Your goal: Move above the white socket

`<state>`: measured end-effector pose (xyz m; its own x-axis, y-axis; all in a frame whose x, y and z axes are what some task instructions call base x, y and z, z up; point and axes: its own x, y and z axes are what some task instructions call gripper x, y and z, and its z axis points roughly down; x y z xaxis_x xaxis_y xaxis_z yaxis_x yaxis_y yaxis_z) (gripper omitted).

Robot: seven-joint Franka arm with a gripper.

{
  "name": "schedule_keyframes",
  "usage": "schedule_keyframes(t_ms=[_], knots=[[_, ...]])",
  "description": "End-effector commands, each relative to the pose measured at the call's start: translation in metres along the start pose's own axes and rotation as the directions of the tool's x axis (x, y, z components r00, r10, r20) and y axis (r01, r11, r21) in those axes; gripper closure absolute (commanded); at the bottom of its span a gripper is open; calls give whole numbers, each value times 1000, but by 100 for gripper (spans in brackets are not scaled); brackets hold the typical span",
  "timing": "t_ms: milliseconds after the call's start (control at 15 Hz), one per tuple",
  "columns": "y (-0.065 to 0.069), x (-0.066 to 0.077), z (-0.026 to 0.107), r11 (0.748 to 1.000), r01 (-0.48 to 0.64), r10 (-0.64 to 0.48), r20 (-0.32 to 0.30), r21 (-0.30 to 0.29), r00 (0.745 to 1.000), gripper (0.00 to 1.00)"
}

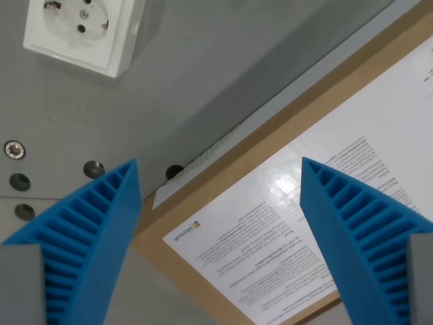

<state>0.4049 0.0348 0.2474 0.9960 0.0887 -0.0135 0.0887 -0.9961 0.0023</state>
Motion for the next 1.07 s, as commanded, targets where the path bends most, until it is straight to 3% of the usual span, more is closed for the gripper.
schedule_keyframes(t_ms=[67, 600, 1067], knots=[[0, 0, -2, 1000, 0, 0, -5, 0, 1000, 0], [-1, 1, -1, 999, 55, -55, -8, 2, 998, 0], [-5, 5, 3, 984, 176, -176, -17, 6, 984, 0]])
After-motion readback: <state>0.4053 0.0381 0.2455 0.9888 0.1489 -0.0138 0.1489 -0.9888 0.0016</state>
